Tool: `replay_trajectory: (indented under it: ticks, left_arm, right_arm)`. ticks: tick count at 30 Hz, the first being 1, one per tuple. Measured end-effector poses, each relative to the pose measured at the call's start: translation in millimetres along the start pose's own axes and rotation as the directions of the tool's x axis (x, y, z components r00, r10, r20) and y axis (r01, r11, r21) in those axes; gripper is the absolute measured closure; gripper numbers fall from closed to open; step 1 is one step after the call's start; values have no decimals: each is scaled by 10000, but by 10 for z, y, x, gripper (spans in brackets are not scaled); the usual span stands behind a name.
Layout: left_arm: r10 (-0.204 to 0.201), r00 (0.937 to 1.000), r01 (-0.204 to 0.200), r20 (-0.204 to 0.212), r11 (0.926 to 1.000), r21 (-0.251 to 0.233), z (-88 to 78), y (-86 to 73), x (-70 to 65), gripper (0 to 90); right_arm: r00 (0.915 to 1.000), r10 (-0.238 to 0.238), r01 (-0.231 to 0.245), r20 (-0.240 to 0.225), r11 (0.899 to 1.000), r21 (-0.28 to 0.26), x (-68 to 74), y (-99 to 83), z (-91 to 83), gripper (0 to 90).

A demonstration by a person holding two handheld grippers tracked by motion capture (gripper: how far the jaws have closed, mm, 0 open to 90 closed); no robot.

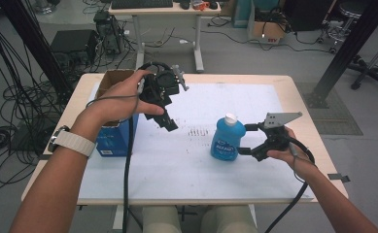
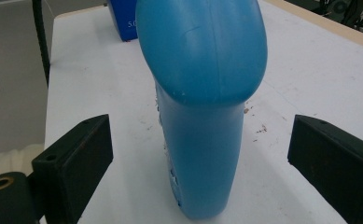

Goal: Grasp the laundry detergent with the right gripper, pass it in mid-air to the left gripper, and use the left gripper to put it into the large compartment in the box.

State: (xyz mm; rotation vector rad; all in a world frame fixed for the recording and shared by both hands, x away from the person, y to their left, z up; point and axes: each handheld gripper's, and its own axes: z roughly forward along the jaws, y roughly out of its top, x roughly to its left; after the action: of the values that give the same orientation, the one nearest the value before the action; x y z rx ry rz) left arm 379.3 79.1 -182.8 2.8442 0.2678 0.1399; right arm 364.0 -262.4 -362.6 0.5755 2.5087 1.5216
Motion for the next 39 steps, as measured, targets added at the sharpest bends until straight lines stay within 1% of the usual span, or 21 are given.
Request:
replay_trajectory:
  ticks: [39]
  left_arm:
    - [-41, 10000, 41, -42, 10000, -81, -6, -29, 14, 145]
  right_arm:
    - [10000, -17, 17, -18, 10000, 18, 4, 4, 20, 65]
